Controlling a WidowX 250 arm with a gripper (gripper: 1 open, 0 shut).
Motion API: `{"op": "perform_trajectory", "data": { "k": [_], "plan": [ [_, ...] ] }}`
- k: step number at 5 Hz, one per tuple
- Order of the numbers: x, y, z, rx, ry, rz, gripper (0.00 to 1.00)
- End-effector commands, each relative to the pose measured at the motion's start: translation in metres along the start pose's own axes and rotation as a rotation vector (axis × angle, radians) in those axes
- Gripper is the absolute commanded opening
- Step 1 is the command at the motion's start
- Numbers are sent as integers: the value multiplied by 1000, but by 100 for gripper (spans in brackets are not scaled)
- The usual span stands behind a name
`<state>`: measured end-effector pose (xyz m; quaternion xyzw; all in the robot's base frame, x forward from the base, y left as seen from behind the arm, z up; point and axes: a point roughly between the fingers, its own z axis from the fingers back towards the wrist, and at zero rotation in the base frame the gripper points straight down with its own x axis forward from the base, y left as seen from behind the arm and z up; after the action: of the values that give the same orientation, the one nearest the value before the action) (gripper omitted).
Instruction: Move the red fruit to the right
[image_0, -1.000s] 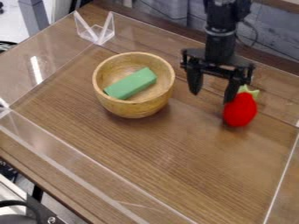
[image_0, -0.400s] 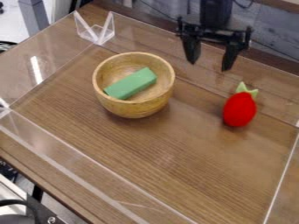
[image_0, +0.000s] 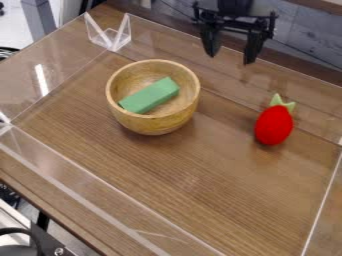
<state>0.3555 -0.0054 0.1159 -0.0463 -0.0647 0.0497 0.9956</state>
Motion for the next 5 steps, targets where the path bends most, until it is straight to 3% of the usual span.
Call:
{"op": "perform_trajectory", "data": {
  "k": [1, 2, 4, 5],
  "plan": [
    [13, 3, 34, -5, -95, -67, 100],
    [17, 7, 32, -4, -85, -113, 100],
    [13, 11, 27, 7, -51, -131, 100],
    [18, 5, 17, 9, -34, -147, 100]
  ]
}}
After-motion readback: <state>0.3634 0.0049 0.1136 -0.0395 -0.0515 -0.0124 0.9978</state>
